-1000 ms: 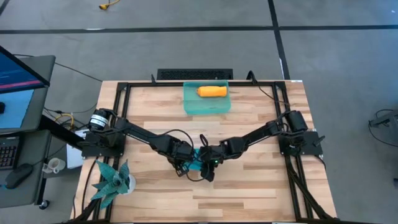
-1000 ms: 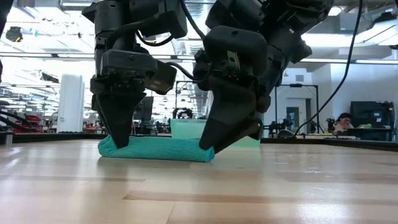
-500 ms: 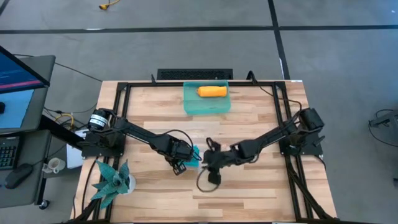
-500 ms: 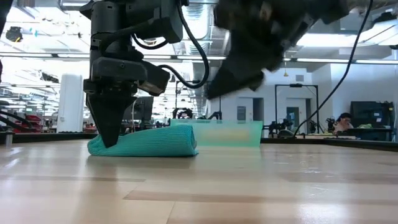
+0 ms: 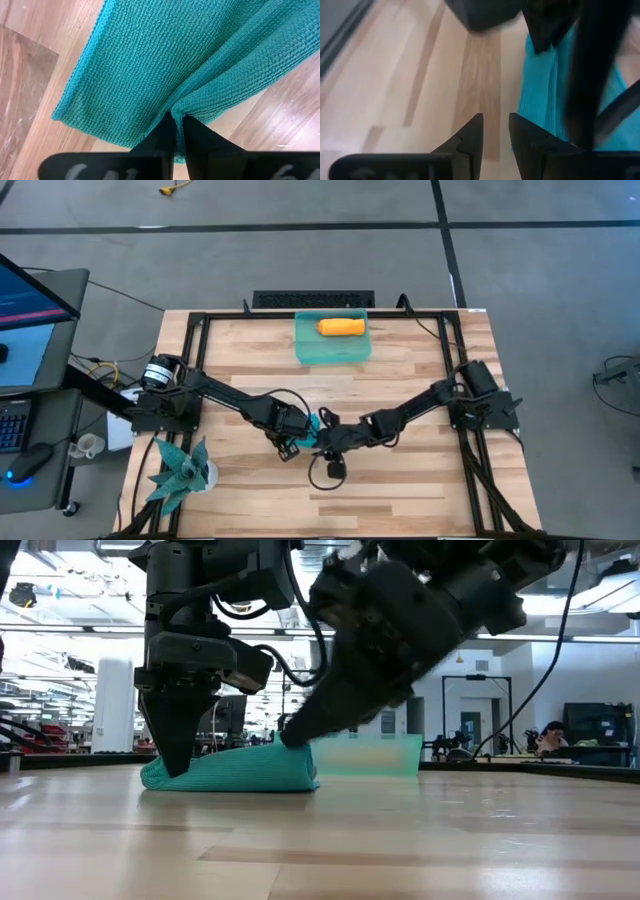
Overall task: Roll microfiber towels into tight, uniform cylinder then place into a basket
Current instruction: Roll the blue microfiber cloth on the table
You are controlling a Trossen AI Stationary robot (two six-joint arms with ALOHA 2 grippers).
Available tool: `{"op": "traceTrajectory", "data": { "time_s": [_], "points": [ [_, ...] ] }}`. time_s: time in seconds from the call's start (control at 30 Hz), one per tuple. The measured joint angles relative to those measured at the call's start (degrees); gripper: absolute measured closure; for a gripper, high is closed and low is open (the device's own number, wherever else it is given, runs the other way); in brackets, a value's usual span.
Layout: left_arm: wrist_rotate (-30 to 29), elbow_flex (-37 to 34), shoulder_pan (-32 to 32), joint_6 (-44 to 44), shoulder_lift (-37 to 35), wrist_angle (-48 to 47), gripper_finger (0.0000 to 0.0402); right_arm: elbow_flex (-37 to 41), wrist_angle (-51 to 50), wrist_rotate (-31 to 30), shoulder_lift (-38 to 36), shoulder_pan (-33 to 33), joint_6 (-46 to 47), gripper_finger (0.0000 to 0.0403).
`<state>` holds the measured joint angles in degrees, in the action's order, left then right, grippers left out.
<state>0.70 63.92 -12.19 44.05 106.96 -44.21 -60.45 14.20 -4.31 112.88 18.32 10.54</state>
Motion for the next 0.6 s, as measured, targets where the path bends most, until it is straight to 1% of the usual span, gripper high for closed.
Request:
{"op": "traceTrajectory", "data": {
  "time_s": [0.33, 0.6],
  "points": [
    [0.1, 0.0, 0.0, 0.0, 0.0, 0.0, 0.0388, -0.2, 0.3, -0.5, 2.2, -1.9, 1.9, 0.0285],
    [0.2, 0.0, 0.0, 0.0, 0.0, 0.0, 0.0388, 0.0, -0.4, -3.6, 2.8, -4.9, 5.1, 0.0285]
  ]
}}
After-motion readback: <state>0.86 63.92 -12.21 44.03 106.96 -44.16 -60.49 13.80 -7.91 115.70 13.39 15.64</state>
